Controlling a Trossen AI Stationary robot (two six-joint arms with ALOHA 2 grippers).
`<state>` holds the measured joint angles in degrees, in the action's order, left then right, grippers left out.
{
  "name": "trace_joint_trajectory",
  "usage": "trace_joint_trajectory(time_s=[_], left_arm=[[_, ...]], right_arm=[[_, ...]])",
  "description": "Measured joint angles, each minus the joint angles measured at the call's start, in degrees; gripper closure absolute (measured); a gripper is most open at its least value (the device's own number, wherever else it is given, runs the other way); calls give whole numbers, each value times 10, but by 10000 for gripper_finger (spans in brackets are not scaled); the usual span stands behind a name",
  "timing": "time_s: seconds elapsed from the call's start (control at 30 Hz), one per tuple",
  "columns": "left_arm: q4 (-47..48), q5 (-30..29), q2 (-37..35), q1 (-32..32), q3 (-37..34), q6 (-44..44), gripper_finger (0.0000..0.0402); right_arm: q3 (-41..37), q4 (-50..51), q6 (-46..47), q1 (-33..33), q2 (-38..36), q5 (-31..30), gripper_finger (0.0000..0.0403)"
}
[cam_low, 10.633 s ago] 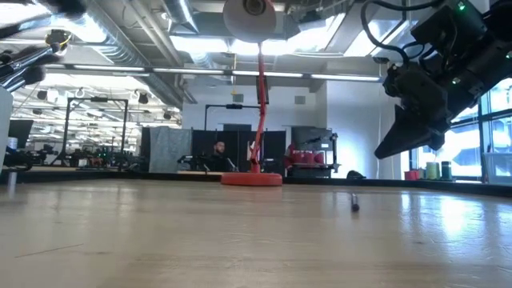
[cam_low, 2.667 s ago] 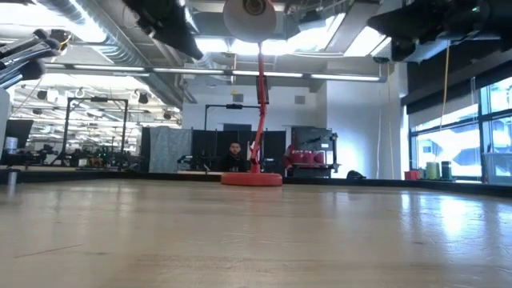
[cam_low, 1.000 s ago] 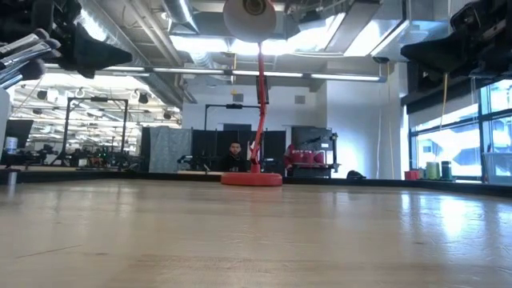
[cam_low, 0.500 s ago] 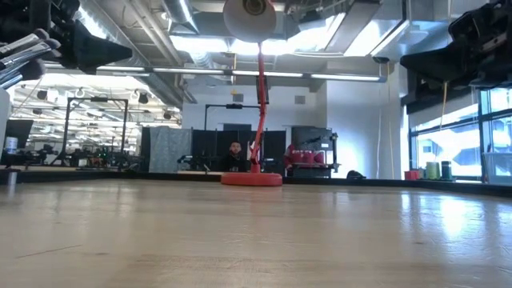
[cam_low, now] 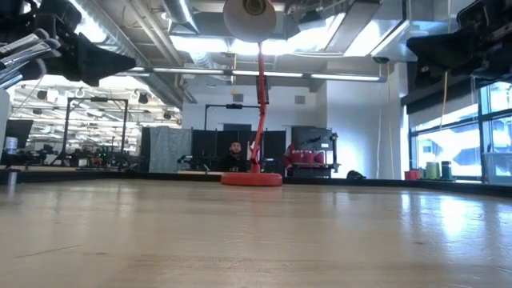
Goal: Put items in baskets/containers
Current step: Return to Home Position
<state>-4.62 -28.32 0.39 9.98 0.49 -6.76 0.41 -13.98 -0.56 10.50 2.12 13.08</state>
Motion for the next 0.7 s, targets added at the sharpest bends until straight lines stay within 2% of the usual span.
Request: trace_joint_trajectory(time_s=[0.17, 0.37, 0.47, 0.7], left_arm=[[2, 6, -4, -20, 0, -18, 398], [10, 69, -2, -58, 0, -1, 398], [11, 72, 7, -69, 0, 0, 398], [11, 72, 28, -80, 0, -2, 398]], right_arm=[[0, 5, 2, 0, 1, 7, 393], [0, 7, 11, 0, 1, 23, 393], [0, 5, 15, 0, 1, 45, 393], [0, 52, 16, 0, 1, 45, 393]])
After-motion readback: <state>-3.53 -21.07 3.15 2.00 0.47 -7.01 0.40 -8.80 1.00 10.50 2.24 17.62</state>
